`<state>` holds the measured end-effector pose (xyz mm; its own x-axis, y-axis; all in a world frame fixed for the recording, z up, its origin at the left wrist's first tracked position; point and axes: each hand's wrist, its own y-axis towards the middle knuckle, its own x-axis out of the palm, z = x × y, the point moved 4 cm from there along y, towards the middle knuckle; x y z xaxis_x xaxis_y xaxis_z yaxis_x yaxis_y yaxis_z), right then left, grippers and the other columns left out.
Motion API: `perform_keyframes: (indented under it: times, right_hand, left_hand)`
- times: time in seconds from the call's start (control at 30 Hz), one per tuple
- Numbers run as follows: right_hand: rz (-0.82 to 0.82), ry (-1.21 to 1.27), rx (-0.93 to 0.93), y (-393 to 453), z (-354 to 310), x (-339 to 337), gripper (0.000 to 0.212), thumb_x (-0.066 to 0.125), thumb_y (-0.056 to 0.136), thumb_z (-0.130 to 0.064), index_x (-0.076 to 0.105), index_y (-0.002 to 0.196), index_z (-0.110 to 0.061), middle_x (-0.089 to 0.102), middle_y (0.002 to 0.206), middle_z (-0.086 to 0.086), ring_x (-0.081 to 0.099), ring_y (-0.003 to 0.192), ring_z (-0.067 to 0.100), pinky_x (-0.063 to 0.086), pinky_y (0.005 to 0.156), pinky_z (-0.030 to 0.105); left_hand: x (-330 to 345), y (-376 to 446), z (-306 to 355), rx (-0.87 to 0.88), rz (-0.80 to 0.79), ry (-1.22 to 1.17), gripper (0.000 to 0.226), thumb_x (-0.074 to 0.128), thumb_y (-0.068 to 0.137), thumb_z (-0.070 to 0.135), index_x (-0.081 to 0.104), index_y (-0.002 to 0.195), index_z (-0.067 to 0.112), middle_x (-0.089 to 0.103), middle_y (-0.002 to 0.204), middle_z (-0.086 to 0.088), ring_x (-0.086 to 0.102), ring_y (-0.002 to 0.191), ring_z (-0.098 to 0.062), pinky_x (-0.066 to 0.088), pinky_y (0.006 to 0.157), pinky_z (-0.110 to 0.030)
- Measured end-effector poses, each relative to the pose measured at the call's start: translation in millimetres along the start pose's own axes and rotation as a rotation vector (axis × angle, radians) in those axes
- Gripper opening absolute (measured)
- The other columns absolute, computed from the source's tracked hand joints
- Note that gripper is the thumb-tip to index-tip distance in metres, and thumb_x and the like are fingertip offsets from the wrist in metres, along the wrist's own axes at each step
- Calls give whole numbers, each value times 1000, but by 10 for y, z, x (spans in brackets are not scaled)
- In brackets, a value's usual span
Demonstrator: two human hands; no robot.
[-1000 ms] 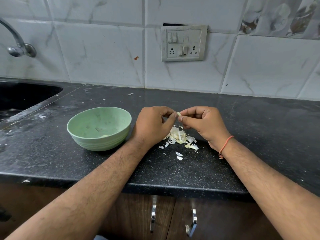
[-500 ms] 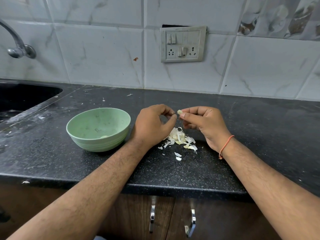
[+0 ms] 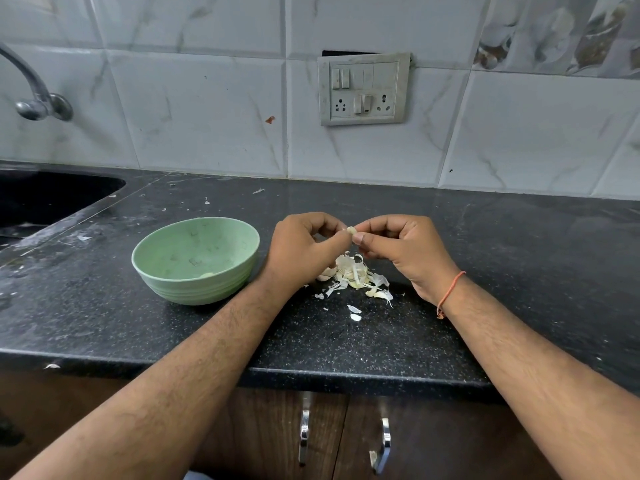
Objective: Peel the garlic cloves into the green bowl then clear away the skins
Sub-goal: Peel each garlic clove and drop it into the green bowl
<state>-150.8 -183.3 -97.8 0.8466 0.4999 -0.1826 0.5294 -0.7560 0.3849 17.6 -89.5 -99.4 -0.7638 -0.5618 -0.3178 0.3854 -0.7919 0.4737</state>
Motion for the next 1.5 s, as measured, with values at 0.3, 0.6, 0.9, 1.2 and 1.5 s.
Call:
perform_keyframes:
  times: [0.3, 0.6, 0.9, 1.2, 1.5]
  right_hand:
    - [33, -5, -29, 21, -7, -12, 13, 87, 86, -8, 82, 98, -6, 80, 89, 17, 74, 79, 28, 61, 81, 49]
    - [75, -151, -180, 22, -31, -4, 16, 93, 80, -10, 82, 90, -14, 81, 86, 3, 78, 85, 33, 66, 82, 51]
    - [77, -38, -176, 37, -43, -41, 19, 90, 82, -6, 81, 99, -9, 81, 91, 6, 76, 83, 16, 63, 80, 30]
    - [11, -172, -242, 20, -68, -10, 7, 83, 93, -15, 81, 100, -14, 80, 88, 2, 77, 81, 23, 65, 78, 44]
    - [-1, -309, -294, -7, -107, -37, 5, 82, 94, -16, 82, 98, -19, 79, 85, -8, 76, 78, 17, 65, 77, 43]
  left_hand:
    - [18, 45, -60, -116, 21, -136, 28, 55, 89, 23, 66, 64, 16, 67, 67, -16, 62, 49, -20, 42, 46, -22]
    - [40, 33, -36, -141, -66, -274, 16, 76, 97, 26, 82, 92, 13, 81, 91, -8, 56, 53, -21, 43, 49, -25]
    - [47, 35, -67, -124, -73, -309, 8, 79, 95, 18, 82, 98, 12, 77, 93, -25, 56, 50, -16, 43, 44, -24]
    - [36, 40, -74, -84, -69, -247, 7, 81, 94, 21, 82, 98, 15, 80, 89, -3, 62, 53, -19, 45, 47, -26]
    - [29, 49, -70, -87, -79, -245, 6, 79, 90, 22, 83, 92, 17, 78, 89, -16, 58, 50, -19, 44, 44, -25]
